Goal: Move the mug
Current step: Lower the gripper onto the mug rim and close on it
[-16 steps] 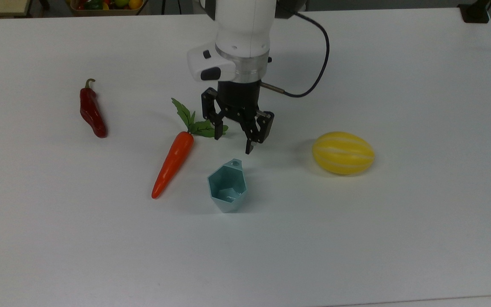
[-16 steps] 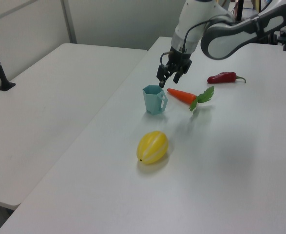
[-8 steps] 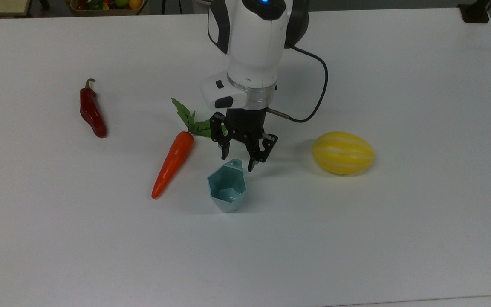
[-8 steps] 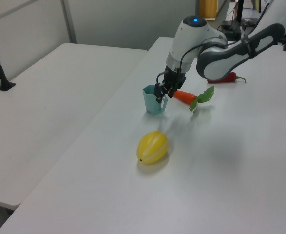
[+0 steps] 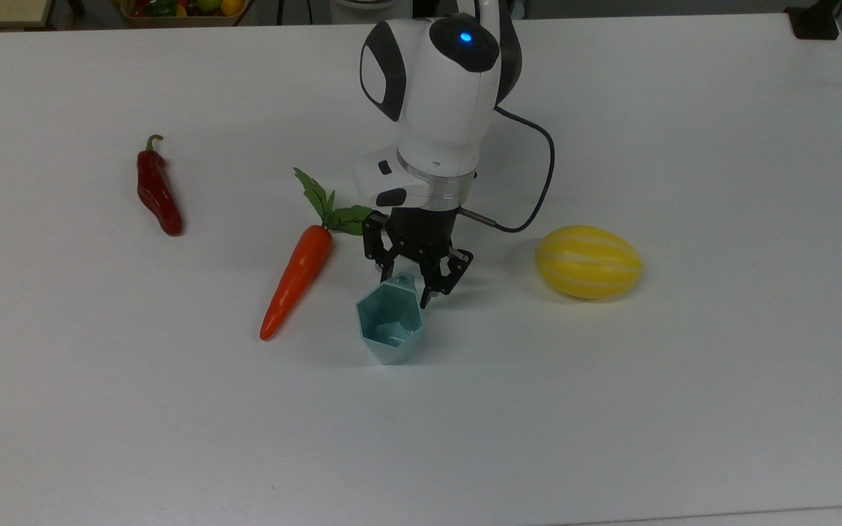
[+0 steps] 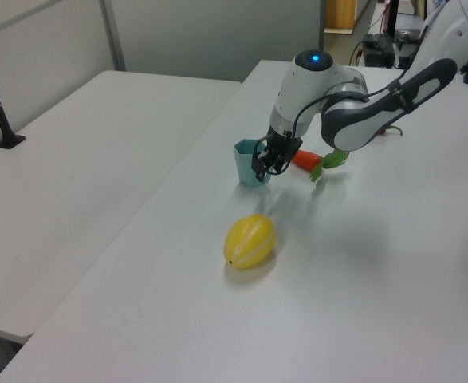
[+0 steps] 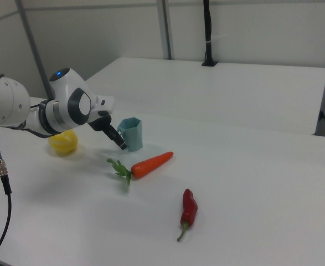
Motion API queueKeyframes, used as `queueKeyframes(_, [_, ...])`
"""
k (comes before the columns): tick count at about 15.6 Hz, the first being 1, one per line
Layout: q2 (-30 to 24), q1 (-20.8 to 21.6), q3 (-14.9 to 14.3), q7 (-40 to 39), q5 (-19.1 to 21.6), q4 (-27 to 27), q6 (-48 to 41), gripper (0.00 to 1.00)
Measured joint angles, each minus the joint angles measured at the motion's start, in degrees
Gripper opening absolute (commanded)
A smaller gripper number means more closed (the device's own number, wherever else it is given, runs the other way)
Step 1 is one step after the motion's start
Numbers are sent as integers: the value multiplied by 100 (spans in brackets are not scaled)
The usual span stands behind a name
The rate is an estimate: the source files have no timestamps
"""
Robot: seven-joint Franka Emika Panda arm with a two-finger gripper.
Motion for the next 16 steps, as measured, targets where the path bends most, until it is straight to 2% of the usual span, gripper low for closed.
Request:
queueKeyframes(5, [39, -13, 0, 3, -53, 3, 242, 50])
queueKeyframes(7, [54, -17, 0, 3, -110, 3, 303, 42])
queueKeyframes(9, [85, -17, 0, 3, -176, 3, 329, 27])
queueKeyframes(11, [121, -17, 0, 7, -295, 3, 338, 20])
queueKeyframes(14, [146, -18, -1, 11, -323, 9, 346, 3])
queueKeyframes(16, [148, -18, -1, 11, -324, 13, 348, 0])
